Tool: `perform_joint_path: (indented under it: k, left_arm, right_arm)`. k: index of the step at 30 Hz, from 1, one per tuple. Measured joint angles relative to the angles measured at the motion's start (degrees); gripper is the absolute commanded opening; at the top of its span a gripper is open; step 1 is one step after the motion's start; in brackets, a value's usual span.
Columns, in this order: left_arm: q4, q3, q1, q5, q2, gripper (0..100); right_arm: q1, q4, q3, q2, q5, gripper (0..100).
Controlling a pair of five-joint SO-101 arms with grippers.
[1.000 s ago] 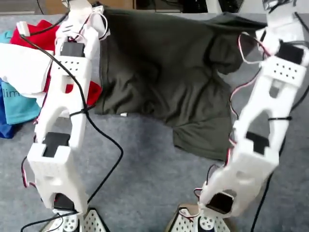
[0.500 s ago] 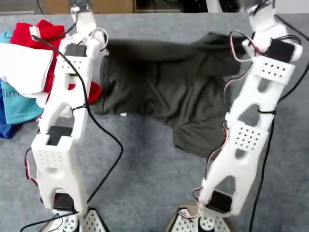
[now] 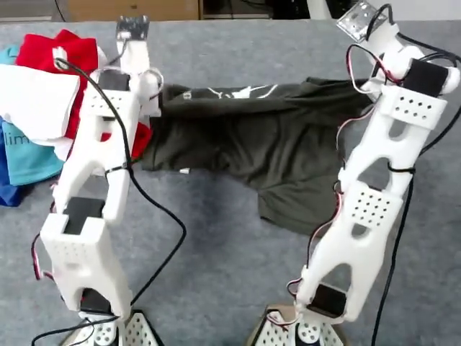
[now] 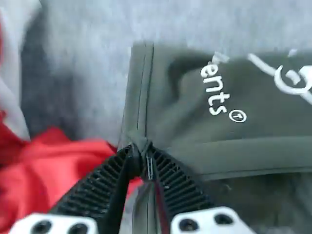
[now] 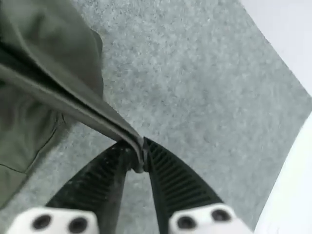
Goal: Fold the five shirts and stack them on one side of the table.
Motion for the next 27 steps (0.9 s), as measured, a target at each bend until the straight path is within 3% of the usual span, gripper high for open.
perform_joint_path:
  k: [8, 14, 27]
  left_arm:
    - [-7.8, 16.0, 1.8, 2.4, -12.5, 2]
    - [-12.7, 25.2, 2.5, 4.0, -13.1, 2]
    - [-16.0, 29.4, -0.5, 3.4, -15.0, 2]
  right_arm:
    - [1.8, 0.0, 5.9, -5.5, 0.0, 0.2]
    - [1.8, 0.0, 25.6, -15.9, 0.2, 0.2]
    - [1.9, -6.4, 68.0, -36.6, 1.6, 0.2]
